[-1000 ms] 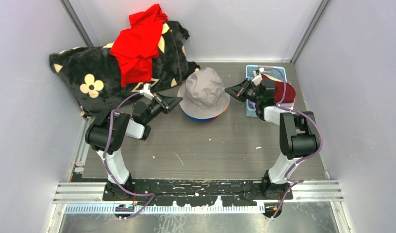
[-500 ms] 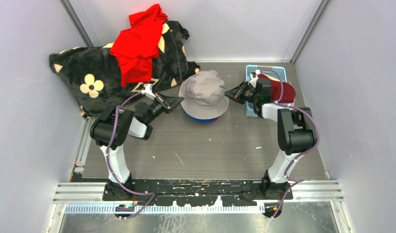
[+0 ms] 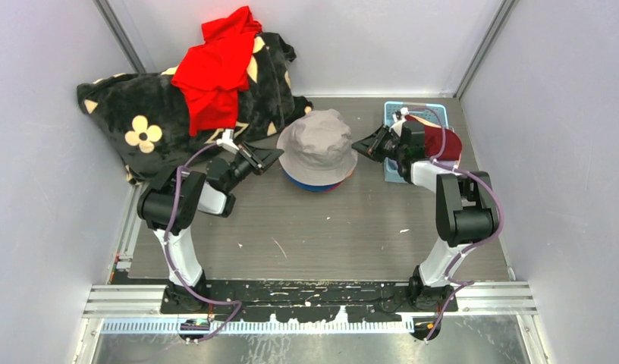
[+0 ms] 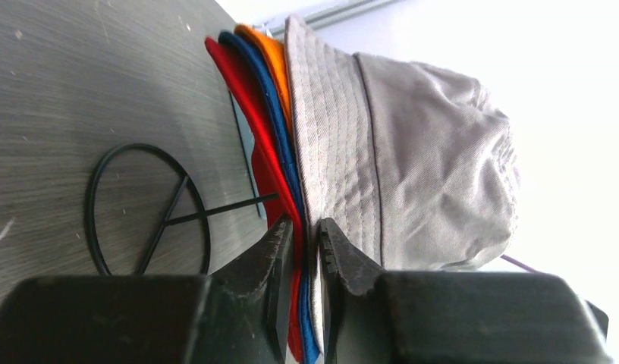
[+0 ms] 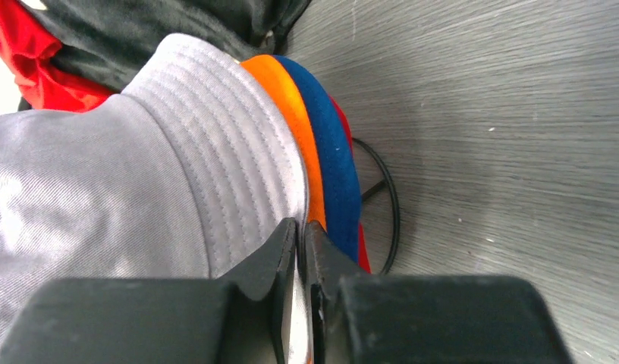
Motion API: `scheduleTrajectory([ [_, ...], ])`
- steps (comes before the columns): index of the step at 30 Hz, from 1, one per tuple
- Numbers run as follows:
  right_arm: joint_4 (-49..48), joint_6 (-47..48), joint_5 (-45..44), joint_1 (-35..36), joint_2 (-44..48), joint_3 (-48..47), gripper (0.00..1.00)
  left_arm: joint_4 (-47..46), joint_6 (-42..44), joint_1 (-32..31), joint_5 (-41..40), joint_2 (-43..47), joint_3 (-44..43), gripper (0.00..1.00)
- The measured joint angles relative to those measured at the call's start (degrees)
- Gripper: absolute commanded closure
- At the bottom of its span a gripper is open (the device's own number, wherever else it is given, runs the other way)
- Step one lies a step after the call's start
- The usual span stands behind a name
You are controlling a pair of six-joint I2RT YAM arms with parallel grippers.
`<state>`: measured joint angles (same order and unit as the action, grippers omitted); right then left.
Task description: Stack the hats
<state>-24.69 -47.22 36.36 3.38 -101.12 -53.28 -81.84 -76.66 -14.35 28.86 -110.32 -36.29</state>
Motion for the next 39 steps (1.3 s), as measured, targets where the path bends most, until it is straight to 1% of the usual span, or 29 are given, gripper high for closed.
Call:
scheduleTrajectory([
  [1, 1.3, 0.7, -0.8, 0.0, 0.9, 0.0, 0.74, 0.4, -0.1, 0.5, 0.2, 0.4, 0.0, 0.77],
  [3, 4.4, 2.1, -2.4, -0.3, 3.1, 0.0, 0.58, 0.9, -0.5, 2.0, 0.2, 1.1, 0.0, 0.75],
  [4, 5.7, 2.6, -3.2, -0.6, 3.9, -0.1, 0.47, 1.1, -0.8, 2.8, 0.2, 1.2, 0.0, 0.74],
  [5, 7.3, 3.3, -4.2, -1.1, 5.0, -0.3, 0.41, 1.4, -1.0, 3.7, 0.2, 1.3, 0.1, 0.74],
  [6, 8.9, 4.0, -5.1, -1.7, 6.1, -0.7, 0.37, 1.6, -1.2, 4.6, 0.2, 1.4, 0.2, 0.72],
  [7, 10.4, 4.8, -6.0, -2.5, 7.2, -1.3, 0.36, 1.8, -1.4, 5.2, 0.2, 1.4, 0.3, 0.71],
  [13, 17.5, 8.7, -11.4, -6.1, 11.6, -6.5, 0.36, 3.4, -2.0, 7.2, 0.3, 1.4, 1.7, 0.7],
  [16, 23.9, 12.0, -17.1, -6.7, 12.0, -10.9, 0.36, 4.3, -1.9, 7.4, 0.3, 1.4, 2.3, 0.7],
  [18, 29.3, 14.8, -21.6, -6.7, 11.9, -14.5, 0.36, 6.9, -1.2, 7.4, 0.3, 1.9, 2.4, 0.7],
  [21, 35.5, 18.5, -28.2, -6.7, 11.3, -19.2, 0.36, 14.0, 1.1, 7.4, 0.2, 5.6, 2.4, 0.7],
  [23, 38.5, 20.5, -32.2, -6.7, 10.6, -21.4, 0.36, 21.7, 4.2, 7.4, 0.2, 10.6, 1.6, 0.69],
  [25, 41.0, 22.1, -35.5, -6.7, 9.6, -22.6, 0.36, 30.3, 8.2, 7.4, -0.2, 15.9, -0.9, 0.69],
  [28, 45.1, 24.2, -40.4, -6.7, 7.3, -24.0, 0.36, 44.0, 14.8, 7.2, -1.3, 22.7, -7.0, 0.69],
  [31, 48.5, 25.8, -44.8, -6.7, 4.3, -25.3, 0.36, 53.7, 20.7, 7.0, -2.7, 28.2, -12.1, 0.69],
  [34, 50.8, 26.8, -48.0, -6.7, 1.9, -26.3, 0.36, 58.2, 23.6, 7.0, -3.2, 31.1, -13.1, 0.69],
  [39, 53.2, 27.8, -51.2, -7.0, -2.3, -28.8, 0.39, 63.1, 25.2, 7.0, -3.4, 31.3, -12.5, 0.69],
])
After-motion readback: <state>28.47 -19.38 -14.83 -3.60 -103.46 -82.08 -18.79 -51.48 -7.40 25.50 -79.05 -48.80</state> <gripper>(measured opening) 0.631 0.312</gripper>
